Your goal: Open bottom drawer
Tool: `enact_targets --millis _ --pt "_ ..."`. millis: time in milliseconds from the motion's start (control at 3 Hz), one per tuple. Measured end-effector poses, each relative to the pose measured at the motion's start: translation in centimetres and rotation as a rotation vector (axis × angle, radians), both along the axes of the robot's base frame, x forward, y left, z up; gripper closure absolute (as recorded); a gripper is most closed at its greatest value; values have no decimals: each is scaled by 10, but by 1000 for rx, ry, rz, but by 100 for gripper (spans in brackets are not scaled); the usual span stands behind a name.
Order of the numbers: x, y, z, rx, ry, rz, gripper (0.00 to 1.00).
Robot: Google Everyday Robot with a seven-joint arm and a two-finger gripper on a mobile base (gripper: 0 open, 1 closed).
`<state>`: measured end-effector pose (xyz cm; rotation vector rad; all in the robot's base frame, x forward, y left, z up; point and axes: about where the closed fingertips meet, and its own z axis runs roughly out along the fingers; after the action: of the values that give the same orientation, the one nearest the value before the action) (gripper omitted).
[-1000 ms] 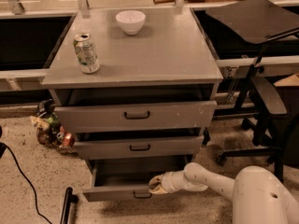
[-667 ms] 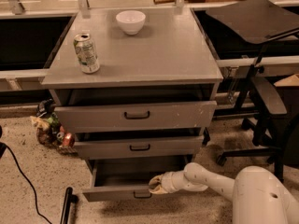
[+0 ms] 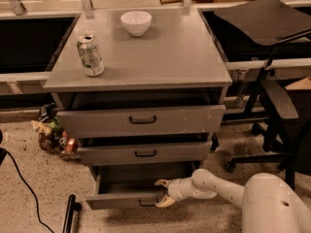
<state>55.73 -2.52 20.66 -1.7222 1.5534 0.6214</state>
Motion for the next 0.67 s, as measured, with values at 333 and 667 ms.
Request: enact_targets --millis 333,667 --pt "-9 -14 7 -42 23 9 0" --pt "-22 -32 4 -82 101 3 0"
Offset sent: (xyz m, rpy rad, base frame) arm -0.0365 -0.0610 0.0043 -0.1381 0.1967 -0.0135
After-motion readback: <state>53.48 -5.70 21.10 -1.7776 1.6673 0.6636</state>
